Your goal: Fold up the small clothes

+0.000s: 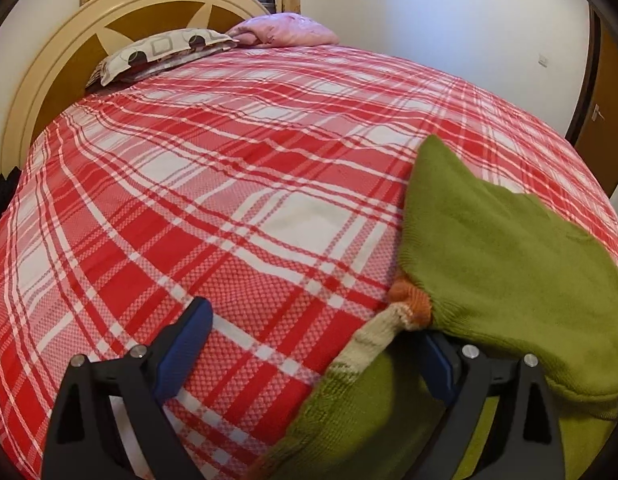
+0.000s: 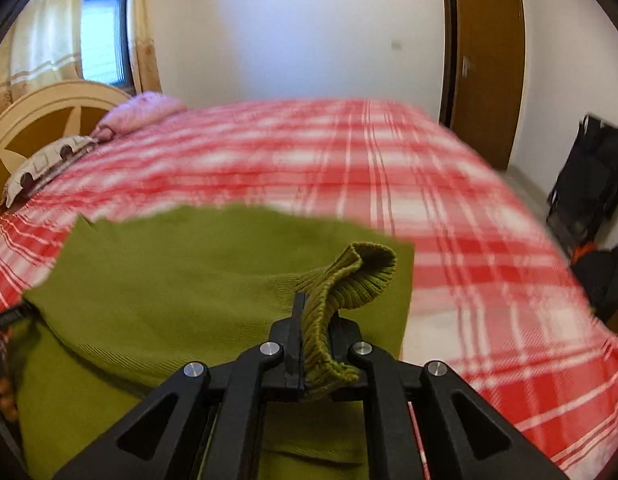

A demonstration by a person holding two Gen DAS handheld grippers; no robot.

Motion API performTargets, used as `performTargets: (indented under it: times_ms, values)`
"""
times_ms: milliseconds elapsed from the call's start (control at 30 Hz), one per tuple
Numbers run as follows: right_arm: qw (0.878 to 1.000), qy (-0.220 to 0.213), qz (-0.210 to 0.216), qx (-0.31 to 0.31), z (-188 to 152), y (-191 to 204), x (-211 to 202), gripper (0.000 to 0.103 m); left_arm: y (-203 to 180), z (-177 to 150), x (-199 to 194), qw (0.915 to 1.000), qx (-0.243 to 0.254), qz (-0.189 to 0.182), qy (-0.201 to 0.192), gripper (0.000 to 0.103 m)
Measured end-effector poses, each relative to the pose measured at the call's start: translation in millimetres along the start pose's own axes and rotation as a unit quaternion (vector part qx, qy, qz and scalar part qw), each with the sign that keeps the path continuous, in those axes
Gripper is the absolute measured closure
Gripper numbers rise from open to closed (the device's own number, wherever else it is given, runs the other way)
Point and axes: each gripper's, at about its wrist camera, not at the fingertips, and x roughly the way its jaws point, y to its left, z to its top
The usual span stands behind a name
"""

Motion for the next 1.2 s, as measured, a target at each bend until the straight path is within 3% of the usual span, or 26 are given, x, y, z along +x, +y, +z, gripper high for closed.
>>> performTargets:
  times_ms: [200, 267, 433, 533, 567, 633, 700, 733, 767, 800, 967, 1100, 1200]
  values:
    - [0.998, 0.059, 0.008, 0.009, -10, -10, 19, 0.09, -2, -2, 0, 0.9999, 0.009, 0.007, 0.001, 0.005]
    - [0.998, 0.058, 0.005, 0.015, -11, -13, 17, 0.073, -3, -2, 0, 0.9999, 0.012, 0.005, 0.002, 0.004]
    - [0.997, 0.057, 0.015, 0.047, -28, -29, -8, 0.069, 1, -8, -5, 0.9995, 0.029, -0.007, 0.004, 0.002]
    - [0.995, 0.046, -0.024, 0.085, -36, -41, -30, 0.034, 7, -14, -14, 0.999, 0.043, -0.008, -0.002, 0.002]
    - [0.993, 0.036, -0.035, 0.106, -39, -47, -39, 0.033, 10, -17, -18, 0.9989, 0.045, -0.007, -0.007, 0.002]
    - [0.988, 0.008, -0.041, 0.147, -44, -57, -57, 0.033, 14, -21, -29, 0.9984, 0.05, -0.004, -0.025, 0.002]
    - [0.989, -0.009, -0.025, 0.144, -40, -54, -65, 0.033, 14, -20, -40, 0.9971, 0.055, 0.001, -0.052, 0.002]
    - [0.992, -0.017, -0.023, 0.125, -36, -47, -67, 0.041, 12, -18, -45, 0.9961, 0.058, 0.001, -0.066, 0.002]
    - [0.995, -0.023, -0.031, 0.095, -30, -35, -68, 0.065, 8, -14, -51, 0.9948, 0.063, -0.002, -0.08, 0.002]
    - [0.996, -0.023, -0.032, 0.076, -26, -28, -66, 0.075, 2, -9, -56, 0.9935, 0.069, -0.01, -0.091, 0.002]
    - [0.998, 0.009, 0.006, 0.054, -13, -1, -36, 0.077, -30, 10, -55, 0.991, 0.091, -0.012, -0.098, 0.002]
    - [0.997, 0.059, 0.014, 0.057, -24, 8, -4, 0.077, -57, 8, -31, 0.9898, 0.127, 0.009, -0.064, 0.002]
    - [0.998, 0.045, 0.002, 0.041, -32, 13, -1, 0.076, -63, 0, -19, 0.9898, 0.136, 0.006, -0.04, 0.002]
